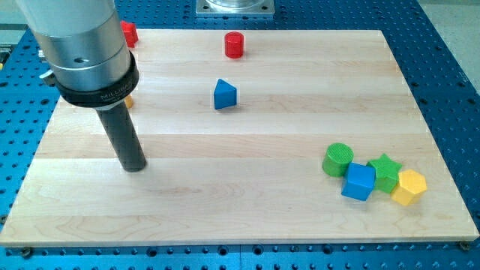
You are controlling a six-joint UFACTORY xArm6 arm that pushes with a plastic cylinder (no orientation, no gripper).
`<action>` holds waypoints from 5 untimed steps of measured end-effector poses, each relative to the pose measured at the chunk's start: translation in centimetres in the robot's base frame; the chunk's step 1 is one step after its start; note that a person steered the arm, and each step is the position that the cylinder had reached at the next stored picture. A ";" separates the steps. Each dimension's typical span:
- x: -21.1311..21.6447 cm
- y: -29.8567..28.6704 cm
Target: Move the blue triangle to the left of the green circle
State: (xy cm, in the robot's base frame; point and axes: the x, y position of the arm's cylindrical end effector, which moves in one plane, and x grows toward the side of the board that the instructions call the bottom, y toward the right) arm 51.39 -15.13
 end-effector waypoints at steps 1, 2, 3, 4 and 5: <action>0.0 0.0; -4.0 0.4; -9.2 3.9; -13.4 7.5; -14.3 13.9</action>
State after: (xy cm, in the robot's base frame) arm 37.10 -1.20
